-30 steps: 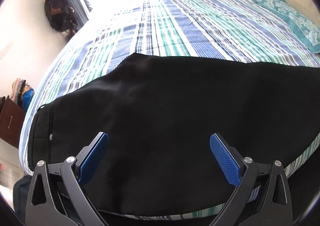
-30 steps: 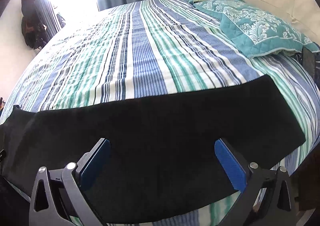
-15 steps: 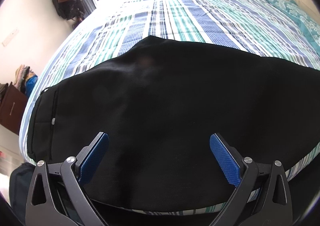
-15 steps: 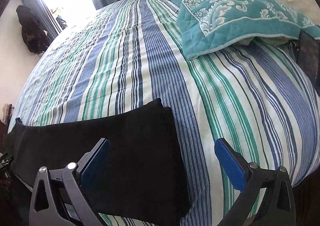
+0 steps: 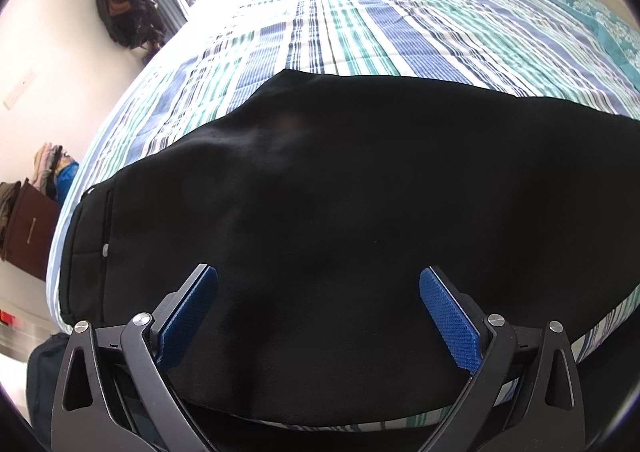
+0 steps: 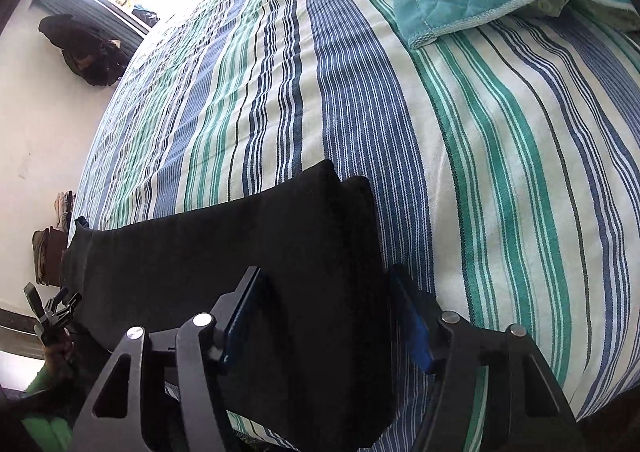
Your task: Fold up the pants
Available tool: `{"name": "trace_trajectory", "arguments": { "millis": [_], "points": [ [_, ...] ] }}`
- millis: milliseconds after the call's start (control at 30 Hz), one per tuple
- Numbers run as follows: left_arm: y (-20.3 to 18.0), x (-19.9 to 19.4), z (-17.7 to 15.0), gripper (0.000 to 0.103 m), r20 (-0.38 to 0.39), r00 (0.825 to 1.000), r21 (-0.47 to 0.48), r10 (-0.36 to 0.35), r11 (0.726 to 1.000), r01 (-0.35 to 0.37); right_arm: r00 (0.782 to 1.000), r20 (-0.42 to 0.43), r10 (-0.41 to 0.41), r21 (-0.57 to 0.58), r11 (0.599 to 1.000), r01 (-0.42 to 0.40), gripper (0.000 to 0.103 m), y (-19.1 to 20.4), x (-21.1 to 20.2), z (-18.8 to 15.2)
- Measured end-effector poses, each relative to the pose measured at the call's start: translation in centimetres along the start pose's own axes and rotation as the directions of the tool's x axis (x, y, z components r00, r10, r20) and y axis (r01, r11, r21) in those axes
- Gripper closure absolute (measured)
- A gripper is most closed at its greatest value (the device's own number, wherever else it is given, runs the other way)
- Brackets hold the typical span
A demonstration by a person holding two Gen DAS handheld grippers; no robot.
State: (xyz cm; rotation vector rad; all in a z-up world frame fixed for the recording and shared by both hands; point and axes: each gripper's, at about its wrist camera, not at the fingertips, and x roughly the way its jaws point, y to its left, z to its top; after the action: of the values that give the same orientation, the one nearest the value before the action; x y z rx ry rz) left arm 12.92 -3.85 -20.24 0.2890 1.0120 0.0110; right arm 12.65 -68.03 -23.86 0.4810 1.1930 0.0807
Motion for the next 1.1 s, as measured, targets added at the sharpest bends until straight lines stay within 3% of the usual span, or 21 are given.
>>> {"name": "trace_trajectory", "arguments": {
  "millis": [233,300,367,433,467,533,633,733,833,967,1100],
  "points": [
    [0.2,0.1,-0.1,0.001,-0.001,1.000,-0.013,-0.008,1.000,0.008,0.998,-0.054,-0.028,-0.031,0.999,0.026,0.081,1.6,0.0,0.3],
    [0.3,0.2,-0.1,0.001,-0.001,1.000,-0.018,-0.011,1.000,0.011,0.995,-0.062,-0.078,-0.060,0.995,0.075,0.080,2.5,0.2,0.3],
    [0.4,0.3,-0.1,0.001,-0.002,1.000,-0.024,-0.015,1.000,0.015,0.987,-0.061,-0.146,-0.100,0.985,0.139,0.072,3.1,0.6,0.3],
    [0.5,0.3,-0.1,0.001,-0.003,1.000,-0.029,-0.018,0.999,0.018,0.986,-0.072,-0.147,-0.088,0.986,0.141,0.070,2.9,1.1,0.3],
    [0.6,0.3,-0.1,0.001,-0.003,1.000,-0.031,-0.017,0.999,0.017,0.987,-0.076,-0.143,-0.073,0.988,0.138,0.072,2.7,1.2,0.4],
    [0.8,0.2,-0.2,0.001,-0.002,1.000,-0.037,-0.015,0.999,0.015,0.993,-0.079,-0.092,-0.033,0.995,0.089,0.087,2.5,0.9,0.6],
    [1.3,0.4,-0.2,0.001,-0.006,1.000,-0.063,-0.021,0.998,0.020,0.998,-0.038,-0.050,0.004,0.999,0.051,0.088,3.0,-0.3,0.4],
    [1.9,0.5,-0.1,0.002,-0.009,0.999,-0.097,-0.031,0.995,0.030,0.994,0.047,0.094,0.058,0.994,-0.096,0.088,4.3,-2.4,-0.3],
    [2.3,0.5,-0.1,0.002,-0.001,0.999,-0.120,-0.045,0.992,0.044,0.956,0.129,0.265,0.097,0.956,-0.278,0.089,6.6,-4.0,-1.5],
    [2.5,0.4,-0.1,0.002,0.011,0.998,-0.128,-0.063,0.990,0.064,0.862,0.178,0.475,0.109,0.861,-0.497,0.089,12.2,-3.6,-3.4],
    [2.8,0.2,-0.3,0.002,0.025,0.997,-0.133,-0.075,0.988,0.077,0.783,0.180,0.595,0.103,0.780,-0.617,0.088,19.9,-0.4,-4.7]
  ]
}}
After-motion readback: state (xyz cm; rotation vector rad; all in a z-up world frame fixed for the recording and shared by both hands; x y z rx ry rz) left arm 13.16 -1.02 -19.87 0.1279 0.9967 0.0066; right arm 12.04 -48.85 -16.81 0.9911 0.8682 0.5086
